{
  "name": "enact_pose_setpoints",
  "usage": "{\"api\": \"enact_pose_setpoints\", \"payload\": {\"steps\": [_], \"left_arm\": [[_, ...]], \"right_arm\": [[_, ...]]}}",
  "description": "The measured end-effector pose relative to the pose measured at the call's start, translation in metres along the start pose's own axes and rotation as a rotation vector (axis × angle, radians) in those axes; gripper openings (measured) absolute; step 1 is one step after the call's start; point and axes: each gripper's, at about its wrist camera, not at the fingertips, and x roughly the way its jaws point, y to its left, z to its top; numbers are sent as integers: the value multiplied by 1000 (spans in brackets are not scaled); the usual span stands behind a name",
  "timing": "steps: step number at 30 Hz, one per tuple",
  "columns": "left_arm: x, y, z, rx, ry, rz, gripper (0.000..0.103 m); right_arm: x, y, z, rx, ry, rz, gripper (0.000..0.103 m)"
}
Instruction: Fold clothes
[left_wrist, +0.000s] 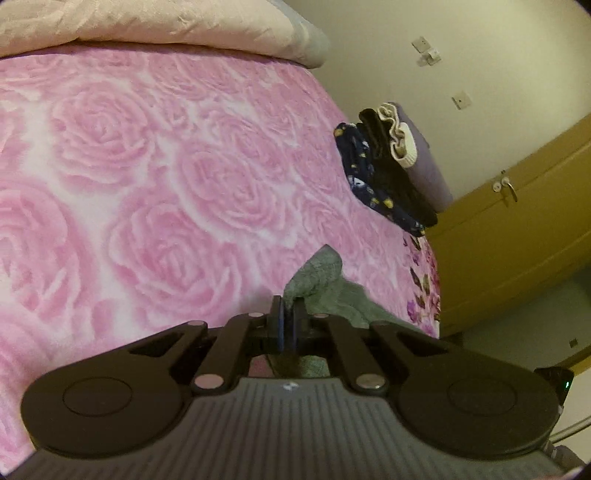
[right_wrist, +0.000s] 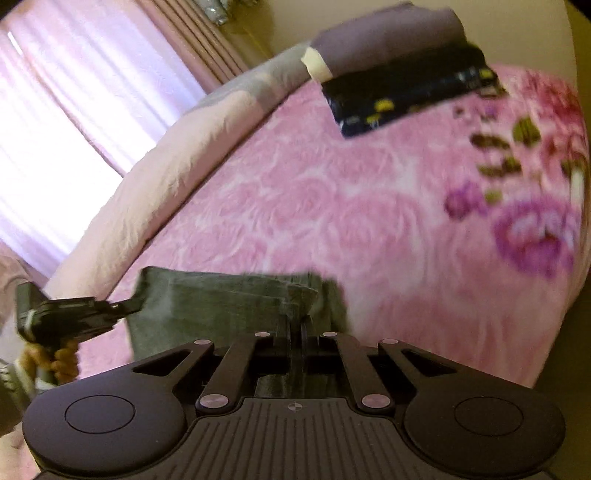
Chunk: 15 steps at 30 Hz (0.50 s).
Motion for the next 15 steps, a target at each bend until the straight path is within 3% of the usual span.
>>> {"api": "enact_pose_setpoints", "payload": {"steps": [8, 12, 13, 14, 15], "left_arm": [[18, 17, -6, -60, -6, 58, 3], [32, 29, -12, -119, 41, 164, 18], [29, 31, -12, -144, 32, 158, 20], [24, 33, -13, -170, 19, 160, 28], [18, 34, -14, -195, 4, 163, 33]], "right_arm": [[47, -9, 14, -76, 49, -47, 3], [71, -24, 10, -6, 103, -68, 4], [74, -29, 10, 28, 112, -70, 20], [72, -32, 9, 70, 103, -83, 35], [66, -34, 8, 104, 77, -109, 60]]}}
